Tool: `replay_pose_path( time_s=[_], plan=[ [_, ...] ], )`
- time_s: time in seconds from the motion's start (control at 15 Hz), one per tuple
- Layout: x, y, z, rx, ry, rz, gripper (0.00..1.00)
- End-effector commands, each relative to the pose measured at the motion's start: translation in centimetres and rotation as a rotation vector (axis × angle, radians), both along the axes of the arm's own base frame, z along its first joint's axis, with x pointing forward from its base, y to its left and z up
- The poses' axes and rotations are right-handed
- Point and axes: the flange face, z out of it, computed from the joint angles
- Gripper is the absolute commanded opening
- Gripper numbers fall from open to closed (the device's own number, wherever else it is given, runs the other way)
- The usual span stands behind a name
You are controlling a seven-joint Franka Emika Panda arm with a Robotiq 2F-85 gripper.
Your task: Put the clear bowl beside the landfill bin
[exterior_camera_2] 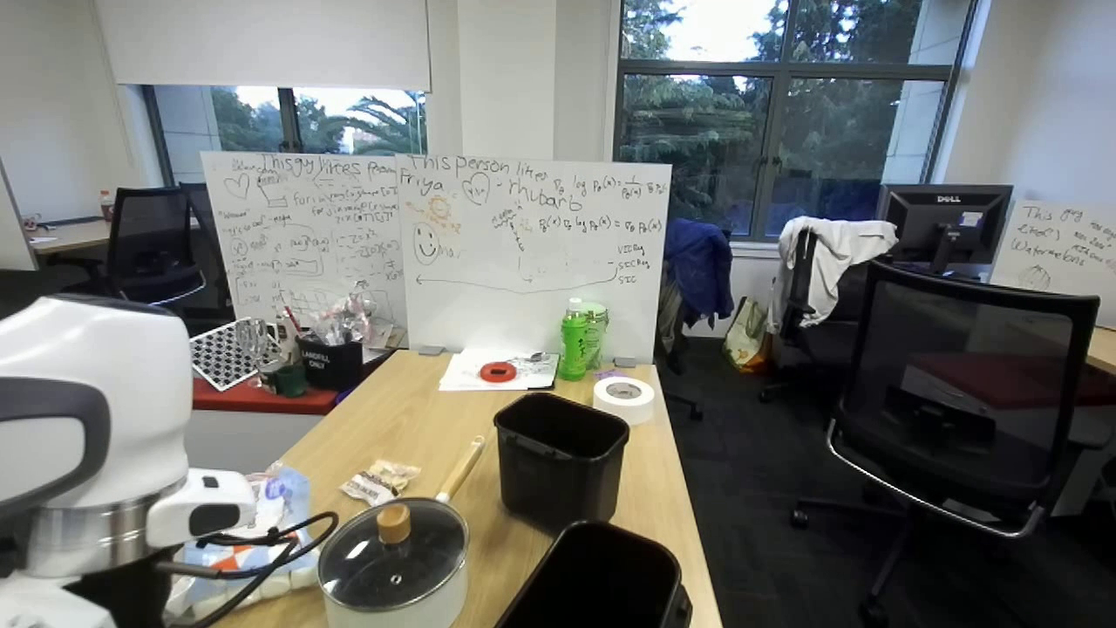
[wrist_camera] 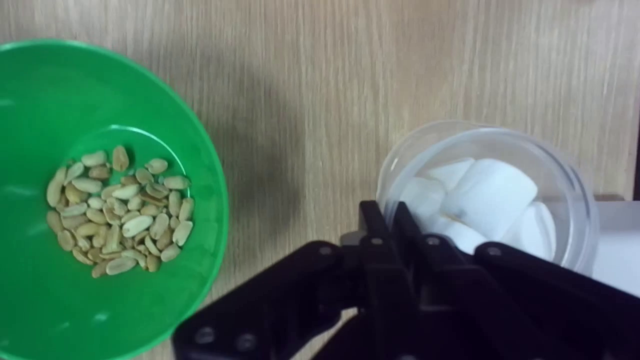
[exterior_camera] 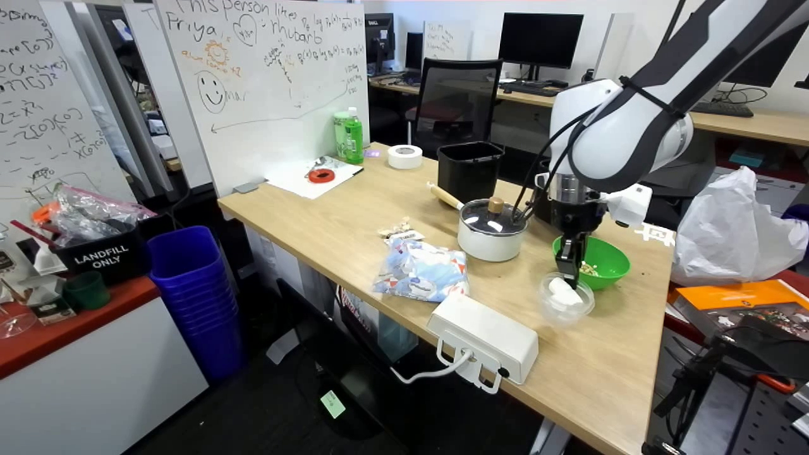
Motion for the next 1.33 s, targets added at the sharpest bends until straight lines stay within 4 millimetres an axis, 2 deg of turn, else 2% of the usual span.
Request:
replay_pose_path(
  time_s=[0.0, 0.27, 0.4, 0.67, 0.73, 0.87, 1.07, 1.13, 1.27],
  plan=[
    [-1.5, -0.2, 0.9, -0.066, 0.016, -0.193, 0.02],
    [-2.4, -1.3, 1.9, -0.022, 0.086, -0.391, 0.02],
    [-2.5, -1.6, 3.0, 0.1, 0.118, -0.434, 0.02],
    [-2.7, -2.4, 5.4, 0.16, 0.083, -0.491, 0.02],
    [-2.1, -2.3, 4.5, 0.131, 0.095, -0.488, 0.07],
    [-2.2, -2.3, 5.2, 0.137, 0.08, -0.492, 0.07],
    [-2.4, -2.3, 5.2, 0.137, 0.084, -0.492, 0.07],
    [-2.0, -2.7, 5.4, 0.142, 0.093, -0.527, 0.02],
    [-1.0, -4.5, 6.3, 0.162, 0.09, -0.642, 0.02]
  ],
)
